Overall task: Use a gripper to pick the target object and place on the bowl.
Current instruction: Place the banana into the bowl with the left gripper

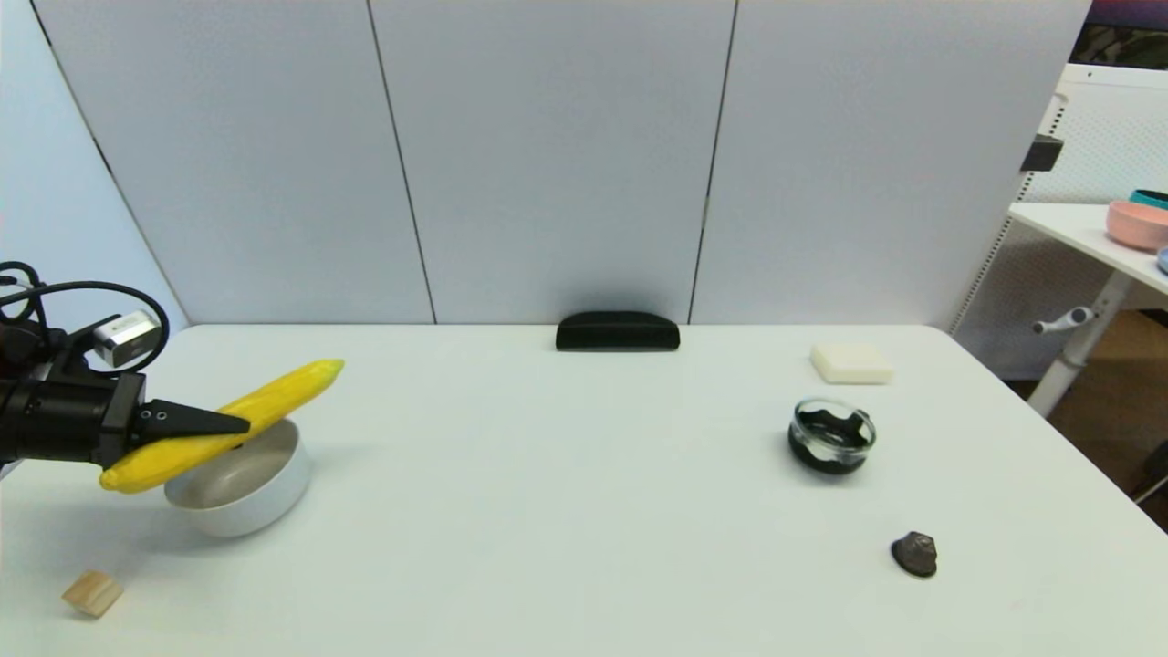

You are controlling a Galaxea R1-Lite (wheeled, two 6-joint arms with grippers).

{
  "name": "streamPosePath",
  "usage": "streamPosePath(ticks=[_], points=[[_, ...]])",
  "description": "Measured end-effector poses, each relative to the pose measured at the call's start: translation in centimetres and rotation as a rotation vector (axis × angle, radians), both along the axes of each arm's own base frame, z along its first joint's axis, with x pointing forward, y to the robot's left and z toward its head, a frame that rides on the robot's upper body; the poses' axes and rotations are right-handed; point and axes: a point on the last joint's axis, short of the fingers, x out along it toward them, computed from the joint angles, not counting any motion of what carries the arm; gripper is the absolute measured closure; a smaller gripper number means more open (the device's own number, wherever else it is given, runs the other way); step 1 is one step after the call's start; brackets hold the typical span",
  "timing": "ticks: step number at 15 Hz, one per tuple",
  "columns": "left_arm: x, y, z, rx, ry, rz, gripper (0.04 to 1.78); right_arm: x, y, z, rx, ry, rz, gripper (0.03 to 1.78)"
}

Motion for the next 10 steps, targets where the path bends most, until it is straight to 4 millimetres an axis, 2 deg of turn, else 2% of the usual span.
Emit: streamPosePath(ticks=[9,10], points=[[0.23,0.14,-0.82,-0.013,0.023,-0.001,1.20,0.00,0.00,0.00,0.000,0.000,0.000,0.10],[0.28,0.17,-0.85,-0.012,0.022,-0.002,1.11,0.00,0.00,0.00,0.000,0.000,0.000,0.10]])
